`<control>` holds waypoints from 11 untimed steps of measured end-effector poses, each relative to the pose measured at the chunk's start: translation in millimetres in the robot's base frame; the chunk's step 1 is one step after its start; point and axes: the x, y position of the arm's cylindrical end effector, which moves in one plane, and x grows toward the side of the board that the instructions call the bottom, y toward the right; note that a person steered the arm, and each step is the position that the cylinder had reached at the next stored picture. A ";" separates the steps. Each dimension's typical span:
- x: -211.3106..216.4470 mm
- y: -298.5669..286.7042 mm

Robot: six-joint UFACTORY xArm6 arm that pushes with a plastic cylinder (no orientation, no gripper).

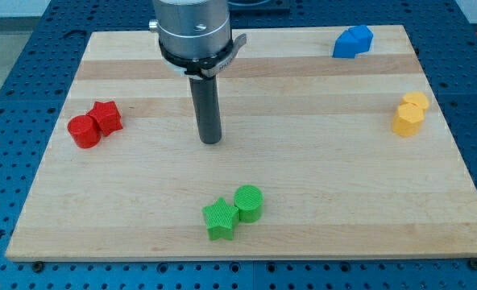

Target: Push the green star left a bit

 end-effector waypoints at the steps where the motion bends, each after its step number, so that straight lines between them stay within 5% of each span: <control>1: -0.3 -2.2; 6: -33.5 13.6; 8: -64.8 133.1; 11: 40.3 237.8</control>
